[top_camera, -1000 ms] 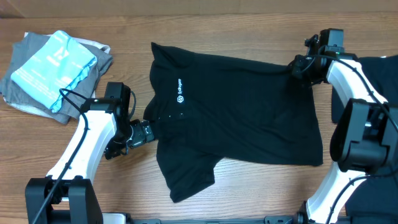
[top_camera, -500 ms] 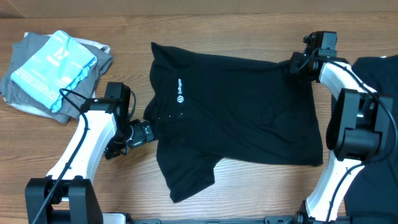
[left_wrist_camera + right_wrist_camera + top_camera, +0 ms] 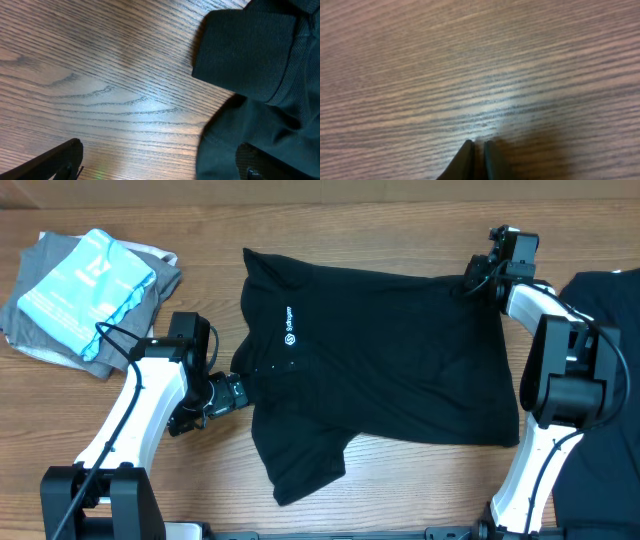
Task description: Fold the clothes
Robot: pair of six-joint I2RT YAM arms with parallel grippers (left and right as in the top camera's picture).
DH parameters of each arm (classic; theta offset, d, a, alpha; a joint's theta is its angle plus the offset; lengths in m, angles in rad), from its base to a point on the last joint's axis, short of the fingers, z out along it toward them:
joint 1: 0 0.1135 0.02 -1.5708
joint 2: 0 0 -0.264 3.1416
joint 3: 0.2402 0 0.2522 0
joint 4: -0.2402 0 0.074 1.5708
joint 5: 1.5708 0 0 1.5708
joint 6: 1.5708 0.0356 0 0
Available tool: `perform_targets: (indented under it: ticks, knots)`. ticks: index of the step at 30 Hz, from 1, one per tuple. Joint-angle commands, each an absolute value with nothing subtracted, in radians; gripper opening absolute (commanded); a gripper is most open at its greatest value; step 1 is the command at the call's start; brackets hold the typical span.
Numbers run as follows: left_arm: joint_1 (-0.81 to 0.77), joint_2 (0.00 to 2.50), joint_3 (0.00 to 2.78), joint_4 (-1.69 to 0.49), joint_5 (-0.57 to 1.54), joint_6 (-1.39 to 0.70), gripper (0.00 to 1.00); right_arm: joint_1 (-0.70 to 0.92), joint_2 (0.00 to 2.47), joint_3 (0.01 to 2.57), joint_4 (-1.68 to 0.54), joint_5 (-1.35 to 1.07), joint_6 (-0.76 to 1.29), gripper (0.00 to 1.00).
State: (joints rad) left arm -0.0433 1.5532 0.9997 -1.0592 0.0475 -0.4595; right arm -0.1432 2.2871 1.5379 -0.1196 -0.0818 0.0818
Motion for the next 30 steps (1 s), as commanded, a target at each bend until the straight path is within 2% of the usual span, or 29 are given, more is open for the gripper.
perform_targets:
  ticks: [1, 7, 9, 12, 17, 21, 27, 30]
  knots:
    - [-0.039, 1.544, 1.011, -1.061, 0.033, -0.441, 1.00, -0.153, 2.299, 1.654, -0.191, -0.131, 0.107, 0.15]
    - [-0.039, 1.544, 1.012, -1.061, 0.033, -0.441, 1.00, -0.188, 2.292, 1.976, -0.556, -0.219, 0.109, 0.38]
    - [-0.039, 1.544, 1.012, -1.061, 0.033, -0.441, 1.00, -0.200, 2.292, 2.093, -0.710, -0.221, 0.109, 0.51]
    - [-0.039, 1.544, 1.012, -1.061, 0.033, -0.441, 1.00, -0.219, 2.292, 2.236, -0.960, -0.230, 0.109, 0.57]
    - [-0.039, 1.544, 1.011, -1.061, 0.033, -0.441, 1.00, -0.256, 2.295, 2.283, -1.269, -0.230, 0.113, 0.54]
    - [-0.039, 1.544, 1.012, -1.061, 0.033, -0.441, 1.00, -0.271, 2.299, 2.217, -1.413, -0.230, 0.101, 0.50]
    - [-0.039, 1.544, 1.012, -1.061, 0.033, -0.441, 1.00, -0.273, 2.300, 2.067, -1.377, -0.260, 0.094, 0.39]
    - [-0.039, 1.544, 1.012, -1.061, 0.033, -0.441, 1.00, -0.273, 2.300, 1.996, -1.326, -0.315, 0.071, 0.38]
